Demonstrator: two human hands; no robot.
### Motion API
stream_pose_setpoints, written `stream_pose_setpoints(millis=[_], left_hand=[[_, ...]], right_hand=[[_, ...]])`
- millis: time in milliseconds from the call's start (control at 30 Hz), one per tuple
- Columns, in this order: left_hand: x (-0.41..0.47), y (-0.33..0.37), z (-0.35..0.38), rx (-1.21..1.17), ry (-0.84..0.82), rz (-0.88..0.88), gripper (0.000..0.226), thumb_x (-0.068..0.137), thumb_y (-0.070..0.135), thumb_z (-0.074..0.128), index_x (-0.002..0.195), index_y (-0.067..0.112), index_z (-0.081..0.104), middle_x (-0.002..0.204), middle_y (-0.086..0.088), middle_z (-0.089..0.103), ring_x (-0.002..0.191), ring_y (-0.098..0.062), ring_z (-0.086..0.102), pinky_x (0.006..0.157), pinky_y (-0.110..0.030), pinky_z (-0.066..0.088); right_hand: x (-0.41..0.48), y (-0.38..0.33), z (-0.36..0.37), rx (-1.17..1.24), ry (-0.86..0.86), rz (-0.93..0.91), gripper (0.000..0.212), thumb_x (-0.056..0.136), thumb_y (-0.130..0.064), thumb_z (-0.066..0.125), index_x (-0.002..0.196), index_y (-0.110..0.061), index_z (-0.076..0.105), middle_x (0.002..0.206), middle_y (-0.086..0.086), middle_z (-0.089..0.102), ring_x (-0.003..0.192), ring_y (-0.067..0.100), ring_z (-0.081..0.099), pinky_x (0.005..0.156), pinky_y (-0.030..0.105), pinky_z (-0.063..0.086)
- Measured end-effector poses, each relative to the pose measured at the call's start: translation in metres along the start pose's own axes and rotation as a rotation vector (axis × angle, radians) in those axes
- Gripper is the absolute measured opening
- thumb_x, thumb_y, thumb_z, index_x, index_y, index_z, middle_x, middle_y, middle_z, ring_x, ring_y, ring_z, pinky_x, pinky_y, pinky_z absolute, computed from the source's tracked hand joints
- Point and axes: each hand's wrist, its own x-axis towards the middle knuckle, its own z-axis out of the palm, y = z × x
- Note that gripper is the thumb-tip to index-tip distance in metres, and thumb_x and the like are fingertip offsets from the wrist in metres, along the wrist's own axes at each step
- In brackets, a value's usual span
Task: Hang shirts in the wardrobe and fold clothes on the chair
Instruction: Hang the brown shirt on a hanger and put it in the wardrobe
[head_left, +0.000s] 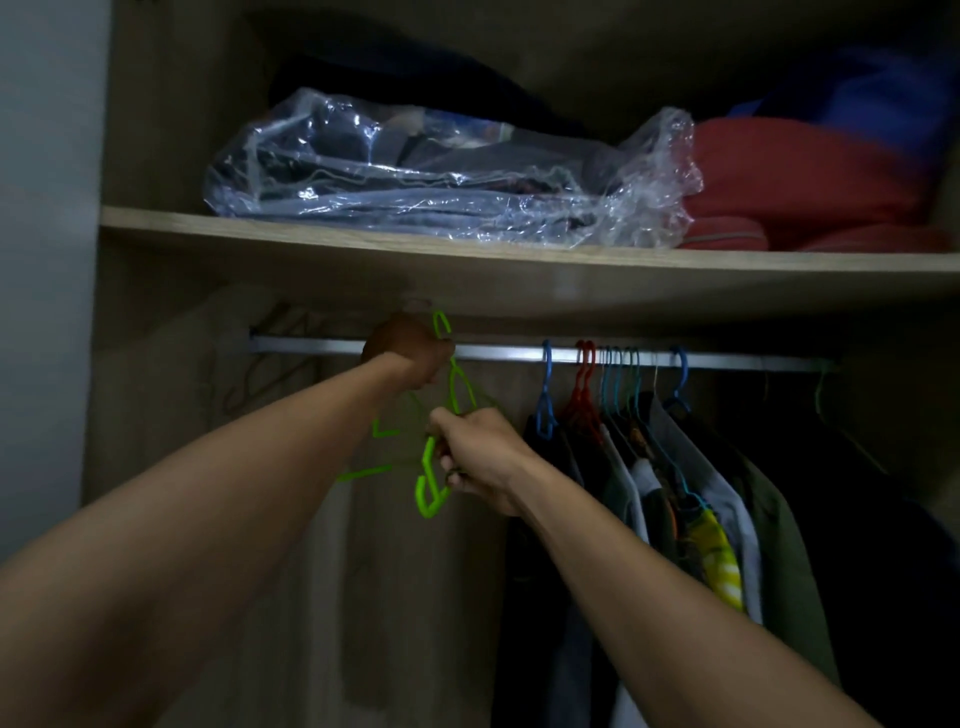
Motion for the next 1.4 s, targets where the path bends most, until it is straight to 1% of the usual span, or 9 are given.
stream_pose_setpoints(millis=[233,333,400,467,533,800,1033,1300,1400], left_hand=[[-0.054,0.015,0.003,-0.225,-0.106,0.067,0.022,0.07,0.02,0.062,0.085,0.011,0.075,0.073,-0.014,0.065,0.068,-0.029,0.061,0.054,-0.03,0.048],[-0.08,0.024,-0.002,-0.119,-0.192,0.127,0.045,0.085,-0.006,0.045,0.109,0.023,0.07,0.073,-0.005,0.063,0.06,-0.02,0.055,0.043,-0.016,0.042],[-0.09,0.021,-0.001,-0.077,-0.198,0.145,0.046,0.088,-0.006,0.053,0.118,0.026,0.066,0.081,0.0,0.067,0.069,-0.015,0.061,0.054,-0.013,0.046],[-0.098,0.016,0.0,-0.077,-0.164,0.145,0.038,0.088,0.006,0.07,0.125,0.014,0.067,0.109,-0.002,0.072,0.102,-0.018,0.067,0.085,-0.022,0.052],[-0.111,0.019,-0.005,-0.058,-0.127,0.169,0.028,0.088,0.016,0.074,0.115,0.01,0.072,0.108,-0.003,0.073,0.106,-0.016,0.066,0.093,-0.029,0.05],[-0.158,0.047,-0.033,-0.062,-0.141,0.268,0.021,0.087,0.016,0.076,0.108,0.016,0.078,0.094,-0.011,0.078,0.08,-0.009,0.06,0.073,-0.025,0.046],[-0.209,0.059,-0.055,-0.084,-0.167,0.326,0.02,0.088,0.027,0.075,0.107,0.02,0.078,0.089,0.004,0.075,0.083,-0.007,0.063,0.08,-0.026,0.048],[-0.28,0.058,-0.104,0.018,-0.258,0.268,0.009,0.079,0.045,0.068,0.074,0.039,0.072,0.066,0.006,0.07,0.068,-0.014,0.06,0.08,-0.041,0.054],[-0.305,0.07,-0.126,0.051,-0.213,0.229,0.008,0.076,0.047,0.067,0.075,0.039,0.071,0.069,0.002,0.069,0.068,-0.014,0.057,0.076,-0.04,0.053]], right_hand=[[-0.064,-0.012,-0.061,-0.116,-0.067,-0.012,0.03,0.1,-0.026,0.049,0.076,-0.014,0.063,0.059,-0.002,0.059,0.041,0.006,0.041,0.048,0.019,0.035],[-0.098,-0.023,-0.091,-0.199,-0.082,-0.016,0.027,0.101,-0.021,0.046,0.086,-0.009,0.066,0.06,-0.002,0.056,0.035,0.004,0.039,0.044,0.016,0.033],[-0.111,-0.026,-0.111,-0.306,-0.069,-0.039,0.032,0.1,-0.021,0.047,0.092,-0.005,0.073,0.062,-0.002,0.056,0.039,0.005,0.041,0.042,0.016,0.032],[-0.124,-0.028,-0.132,-0.389,-0.082,-0.063,0.034,0.098,-0.024,0.047,0.095,-0.008,0.077,0.063,-0.004,0.06,0.048,0.009,0.042,0.047,0.021,0.032],[-0.136,-0.028,-0.148,-0.447,-0.119,-0.065,0.035,0.098,-0.026,0.046,0.092,-0.013,0.078,0.065,-0.004,0.062,0.057,0.012,0.045,0.05,0.024,0.033],[-0.17,-0.039,-0.166,-0.686,-0.086,-0.18,0.024,0.101,-0.024,0.057,0.092,-0.009,0.074,0.067,-0.003,0.067,0.064,0.013,0.055,0.058,0.024,0.041],[-0.209,-0.059,-0.159,-0.76,0.013,-0.299,0.017,0.102,-0.022,0.056,0.097,-0.012,0.069,0.083,0.001,0.068,0.075,0.013,0.06,0.072,0.028,0.046],[-0.272,-0.067,-0.155,-0.837,-0.012,-0.328,0.012,0.101,-0.026,0.053,0.1,-0.023,0.064,0.077,-0.009,0.057,0.079,0.016,0.054,0.072,0.03,0.04],[-0.295,-0.079,-0.152,-0.874,-0.06,-0.368,0.012,0.102,-0.029,0.053,0.104,-0.025,0.064,0.098,-0.001,0.066,0.094,0.021,0.06,0.079,0.033,0.045]])
